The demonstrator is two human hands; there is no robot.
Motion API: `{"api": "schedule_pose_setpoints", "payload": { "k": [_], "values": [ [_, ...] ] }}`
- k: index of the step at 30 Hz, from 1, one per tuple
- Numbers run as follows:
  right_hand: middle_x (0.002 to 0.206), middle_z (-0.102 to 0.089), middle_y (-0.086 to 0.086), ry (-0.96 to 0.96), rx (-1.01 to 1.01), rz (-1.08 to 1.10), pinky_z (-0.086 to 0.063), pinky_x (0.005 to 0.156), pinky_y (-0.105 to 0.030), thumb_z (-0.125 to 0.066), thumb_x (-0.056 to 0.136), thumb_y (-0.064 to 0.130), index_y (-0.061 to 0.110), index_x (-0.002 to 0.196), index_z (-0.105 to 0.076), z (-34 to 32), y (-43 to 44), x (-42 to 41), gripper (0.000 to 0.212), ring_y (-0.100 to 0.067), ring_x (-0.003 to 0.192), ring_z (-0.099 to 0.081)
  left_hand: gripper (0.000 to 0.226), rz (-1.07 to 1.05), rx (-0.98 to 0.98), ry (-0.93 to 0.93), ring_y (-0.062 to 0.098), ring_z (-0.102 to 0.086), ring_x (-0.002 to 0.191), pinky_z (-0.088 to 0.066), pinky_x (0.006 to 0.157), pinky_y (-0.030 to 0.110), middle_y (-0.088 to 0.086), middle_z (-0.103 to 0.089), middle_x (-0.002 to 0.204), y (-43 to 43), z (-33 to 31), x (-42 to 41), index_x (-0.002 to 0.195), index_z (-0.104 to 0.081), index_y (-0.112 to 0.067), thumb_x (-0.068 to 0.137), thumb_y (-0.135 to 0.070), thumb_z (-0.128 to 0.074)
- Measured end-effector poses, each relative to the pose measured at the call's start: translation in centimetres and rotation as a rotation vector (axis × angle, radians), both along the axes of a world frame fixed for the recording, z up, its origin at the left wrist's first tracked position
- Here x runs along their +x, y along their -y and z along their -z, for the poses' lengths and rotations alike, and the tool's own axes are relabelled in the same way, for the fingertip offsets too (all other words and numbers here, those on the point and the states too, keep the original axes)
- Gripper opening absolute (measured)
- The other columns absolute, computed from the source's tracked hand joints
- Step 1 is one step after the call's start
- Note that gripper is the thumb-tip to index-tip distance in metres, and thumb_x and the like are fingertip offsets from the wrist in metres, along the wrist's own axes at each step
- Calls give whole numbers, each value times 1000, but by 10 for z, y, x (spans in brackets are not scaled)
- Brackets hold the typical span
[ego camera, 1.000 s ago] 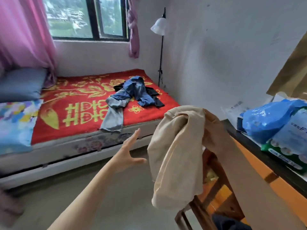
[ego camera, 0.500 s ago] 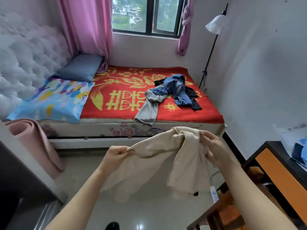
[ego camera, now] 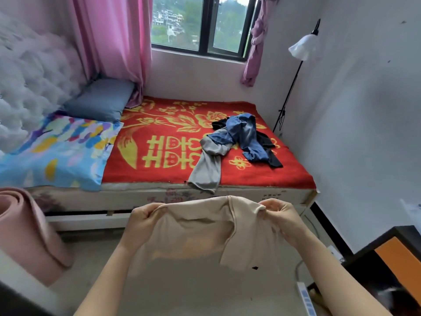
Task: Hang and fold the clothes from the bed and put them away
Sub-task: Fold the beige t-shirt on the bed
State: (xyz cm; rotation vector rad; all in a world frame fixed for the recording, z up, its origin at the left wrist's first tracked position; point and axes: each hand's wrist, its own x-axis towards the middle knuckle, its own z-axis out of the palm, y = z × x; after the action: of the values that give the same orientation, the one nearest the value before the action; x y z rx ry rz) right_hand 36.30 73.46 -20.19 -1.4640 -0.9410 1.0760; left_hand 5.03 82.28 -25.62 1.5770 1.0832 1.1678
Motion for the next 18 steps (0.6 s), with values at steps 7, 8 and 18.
{"api": "schedule_pose_setpoints", "payload": {
  "k": [7, 8, 18],
  "values": [
    [69, -70, -7, 84, 13, -97, -47, 58, -21, -65, 79, -9, 6, 77, -70, -10, -92, -52, 16, -10, 60, -61, 24, 198, -227, -176, 10, -67, 79, -50, 78, 30, 0, -74, 82, -73, 29, -48, 105, -69, -19, 84, -7, -68],
    [71, -71, -6, 89, 30, -121, -48, 59, -20, -65, 79, -11, 6, 77, -70, -11, -101, -62, 17, -10, 62, -62, 39, 225, -264, -196, 9, -68, 84, -51, 81, 27, 0, -74, 87, -78, 31, -51, 119, -62, -20, 82, -10, -71],
    [75, -68, 7, 269, 130, -378, -47, 77, -13, -64, 74, -20, 37, 61, -74, -3, -213, -100, 60, 3, 74, -63, 65, 499, -91, -350, -21, -34, 117, -33, 93, 2, -31, -38, 130, -162, 8, -3, 119, -42, -59, 80, -17, -74]
  ]
}}
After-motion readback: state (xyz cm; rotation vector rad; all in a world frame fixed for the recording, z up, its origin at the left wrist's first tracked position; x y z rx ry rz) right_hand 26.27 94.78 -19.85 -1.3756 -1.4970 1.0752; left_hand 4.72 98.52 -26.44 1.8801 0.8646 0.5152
